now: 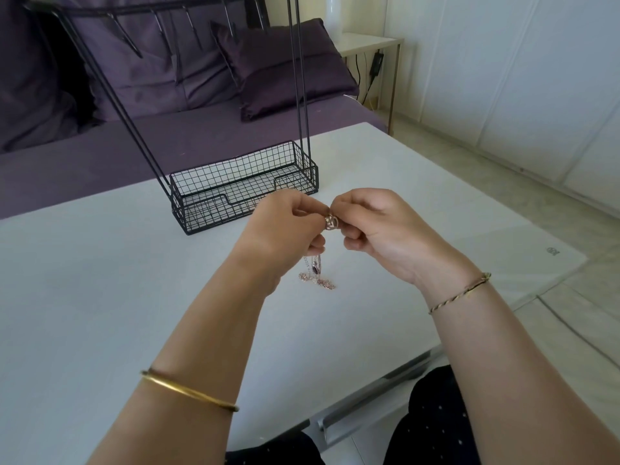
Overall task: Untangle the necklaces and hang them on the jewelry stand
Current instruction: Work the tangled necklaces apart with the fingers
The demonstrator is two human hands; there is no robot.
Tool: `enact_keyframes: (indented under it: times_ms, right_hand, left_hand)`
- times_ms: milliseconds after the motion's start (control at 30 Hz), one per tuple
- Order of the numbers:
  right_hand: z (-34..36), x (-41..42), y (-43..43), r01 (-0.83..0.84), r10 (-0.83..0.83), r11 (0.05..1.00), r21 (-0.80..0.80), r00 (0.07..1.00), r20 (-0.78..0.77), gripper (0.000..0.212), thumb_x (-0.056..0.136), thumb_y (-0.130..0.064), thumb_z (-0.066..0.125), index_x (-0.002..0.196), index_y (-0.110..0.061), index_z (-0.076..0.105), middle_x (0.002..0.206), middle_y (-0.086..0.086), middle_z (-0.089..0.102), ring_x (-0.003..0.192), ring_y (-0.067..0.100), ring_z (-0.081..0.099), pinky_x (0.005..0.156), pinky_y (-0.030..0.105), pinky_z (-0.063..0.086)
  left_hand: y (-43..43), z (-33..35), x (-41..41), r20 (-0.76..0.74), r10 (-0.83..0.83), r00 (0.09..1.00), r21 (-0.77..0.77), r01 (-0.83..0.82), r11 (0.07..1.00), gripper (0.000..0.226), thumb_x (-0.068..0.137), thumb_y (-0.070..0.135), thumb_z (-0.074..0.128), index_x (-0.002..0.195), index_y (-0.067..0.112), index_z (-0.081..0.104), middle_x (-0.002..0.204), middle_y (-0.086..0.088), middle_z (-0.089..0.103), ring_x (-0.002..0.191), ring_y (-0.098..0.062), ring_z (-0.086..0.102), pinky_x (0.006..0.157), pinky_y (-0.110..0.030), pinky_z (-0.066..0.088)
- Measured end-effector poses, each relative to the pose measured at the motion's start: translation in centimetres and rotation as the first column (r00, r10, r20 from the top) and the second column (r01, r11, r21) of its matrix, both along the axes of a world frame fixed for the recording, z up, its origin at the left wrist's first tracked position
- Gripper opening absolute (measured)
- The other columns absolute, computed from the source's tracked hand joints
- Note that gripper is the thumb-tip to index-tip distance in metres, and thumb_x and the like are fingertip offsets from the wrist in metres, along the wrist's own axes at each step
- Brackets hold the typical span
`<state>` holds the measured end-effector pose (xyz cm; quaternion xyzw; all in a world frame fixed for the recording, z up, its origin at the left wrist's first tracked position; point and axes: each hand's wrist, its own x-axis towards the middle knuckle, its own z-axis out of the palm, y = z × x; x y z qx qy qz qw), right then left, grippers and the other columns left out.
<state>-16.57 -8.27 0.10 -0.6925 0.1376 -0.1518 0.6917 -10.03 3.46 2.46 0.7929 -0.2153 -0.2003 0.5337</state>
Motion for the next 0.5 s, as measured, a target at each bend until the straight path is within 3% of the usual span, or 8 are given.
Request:
enact_keyframes:
  times_ms: [133, 233, 333, 500]
  right_hand:
    - [-0.17, -0.12, -0.36, 0.022, -0.025, 0.959, -0.282, 1.000, -0.004, 0.022, 0.093, -0.007, 0.050, 0.073, -0.012, 0.057, 0.062, 0.006, 0.048, 0.056, 0.015, 0.043, 0.059, 0.031, 0.038]
    - [-0.09, -0.03, -0.39, 0.074, -0.058, 0.900, -0.429, 0.997, 0.050, 0.022, 0.091, -0.005, 0.054, 0.073, -0.018, 0.056, 0.068, 0.005, 0.054, 0.056, 0.011, 0.046, 0.058, 0.026, 0.039]
    - [-0.27, 0.20, -0.34, 0.119, -0.075, 0.894, -0.433, 0.990, 0.119, 0.022, 0.087, 0.000, 0.059, 0.078, -0.020, 0.057, 0.069, -0.006, 0.057, 0.055, 0.004, 0.050, 0.058, 0.016, 0.043]
    - [-0.49, 0.17, -0.32, 0.165, -0.114, 0.872, -0.460, 0.984, 0.135, 0.021, 0.082, 0.000, 0.065, 0.081, -0.020, 0.061, 0.083, -0.012, 0.061, 0.076, 0.002, 0.062, 0.070, 0.012, 0.047]
  left_hand:
    - [0.11, -0.02, -0.03, -0.020, -0.016, 1.000, -0.002, 0.016, 1.000, 0.007, 0.089, 0.005, 0.059, 0.087, 0.008, 0.065, 0.067, -0.005, 0.061, 0.056, -0.010, 0.059, 0.074, -0.031, 0.060]
    - [0.14, 0.05, -0.09, -0.086, -0.003, 0.996, -0.038, -0.001, 0.999, 0.007, 0.089, 0.003, 0.059, 0.083, 0.006, 0.062, 0.070, -0.005, 0.063, 0.054, -0.010, 0.061, 0.068, -0.029, 0.060]
    - [0.21, 0.14, -0.12, -0.192, 0.001, 0.981, -0.083, -0.018, 0.996, 0.008, 0.089, 0.000, 0.059, 0.083, 0.004, 0.060, 0.069, -0.006, 0.066, 0.054, -0.012, 0.063, 0.063, -0.028, 0.060]
    - [0.45, 0.08, 0.16, -0.307, 0.045, 0.951, -0.129, -0.089, 0.988, 0.010, 0.089, -0.001, 0.058, 0.079, 0.001, 0.062, 0.072, -0.011, 0.065, 0.058, -0.015, 0.067, 0.063, -0.030, 0.060]
